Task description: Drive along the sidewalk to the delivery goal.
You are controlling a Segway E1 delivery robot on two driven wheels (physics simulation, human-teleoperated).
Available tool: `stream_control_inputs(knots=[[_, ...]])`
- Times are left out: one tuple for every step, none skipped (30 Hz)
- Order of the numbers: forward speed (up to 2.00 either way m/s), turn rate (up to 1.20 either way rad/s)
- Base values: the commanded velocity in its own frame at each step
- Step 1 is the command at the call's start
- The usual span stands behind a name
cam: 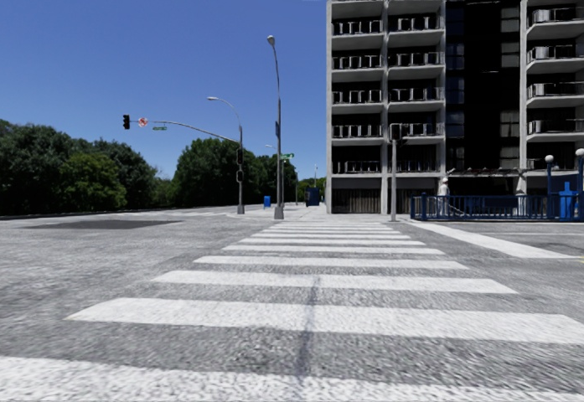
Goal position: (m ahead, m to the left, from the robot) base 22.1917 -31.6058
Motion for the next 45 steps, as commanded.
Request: stream_control_inputs(knots=[[2.00,0.00],[2.00,0.00],[2.00,0.00],[2.00,-0.42],[2.00,-0.54],[2.00,-0.57],[2.00,-0.57],[2.00,-0.57],[2.00,-0.57],[2.00,-0.58],[2.00,-0.58],[2.00,-0.58],[2.00,-0.58],[2.00,-0.58],[2.00,-0.52],[2.00,-0.41],[2.00,-0.29],[2.00,-0.29],[2.00,-0.15],[2.00,-0.09],[2.00,-0.09],[2.00,0.00],[2.00,0.00],[2.00,0.00],[2.00,0.00],[2.00,0.00],[2.00,0.00],[2.00,0.00],[2.00,0.00],[2.00,0.00],[2.00,0.00],[2.00,0.00],[2.00,0.00],[2.00,0.00],[2.00,0.00],[2.00,0.00],[2.00,0.00],[2.00,0.00],[2.00,0.00],[2.00,0.00],[2.00,0.00],[2.00,0.00],[2.00,0.00],[2.00,0.00],[2.00,0.00]])
